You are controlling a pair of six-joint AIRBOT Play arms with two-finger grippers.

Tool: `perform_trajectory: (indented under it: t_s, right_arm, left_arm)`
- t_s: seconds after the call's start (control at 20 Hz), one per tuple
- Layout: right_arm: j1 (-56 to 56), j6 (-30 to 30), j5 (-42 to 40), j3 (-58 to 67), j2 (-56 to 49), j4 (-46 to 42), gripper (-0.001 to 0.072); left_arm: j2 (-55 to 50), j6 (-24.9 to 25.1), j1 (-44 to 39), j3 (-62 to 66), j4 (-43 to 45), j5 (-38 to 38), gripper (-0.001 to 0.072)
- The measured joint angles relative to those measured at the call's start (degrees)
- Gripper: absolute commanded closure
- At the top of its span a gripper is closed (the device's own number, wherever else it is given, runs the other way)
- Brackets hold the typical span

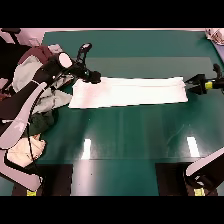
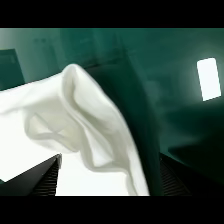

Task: Fold the shirts.

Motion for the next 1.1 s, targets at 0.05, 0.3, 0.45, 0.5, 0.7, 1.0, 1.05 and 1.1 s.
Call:
perform_trajectory:
  t_s: [0.05,0.3,0.45,0.5,0.7,1.0,1.05,1.1]
  right_arm:
    - [0.8,-0.3,0.4,0.0,-0.5,0.7,0.0005]
    - [5.6,-1.7,0.8,-1.1,-1.6,-0.5,0.0449]
    - [7.5,-1.9,0.9,-0.4,-1.6,-3.3,0.0693]
    - [7.9,-1.9,1.5,-0.1,-1.1,-3.7,0.0694]
    - [9.2,0.8,3.2,-0.4,4.9,-3.6,0.0696]
    - [12.9,8.7,4.5,-1.4,16.7,-3.6,0.0697]
    - [13.9,9.9,4.6,-1.5,18.1,-3.5,0.0696]
    - [15.2,11.4,4.6,-1.5,19.4,-3.5,0.0696]
  left_arm:
    - [-0.4,0.1,-0.2,0.0,0.1,0.0,0.0397]
    - [-3.6,0.4,-1.6,1.2,-0.2,-0.6,0.0397]
    - [-6.0,1.2,-3.3,2.9,-0.3,-1.3,0.0424]
    - [-6.7,1.4,-4.1,3.5,-0.4,-1.4,0.0424]
    - [-8.3,1.8,-6.6,4.6,-0.5,-0.4,0.0425]
    - [-9.9,2.2,-9.6,5.0,-0.8,3.2,0.0426]
    - [-10.3,2.3,-10.3,5.0,-0.9,3.7,0.0537]
    - [-10.6,2.4,-11.0,5.0,-1.1,4.4,0.0582]
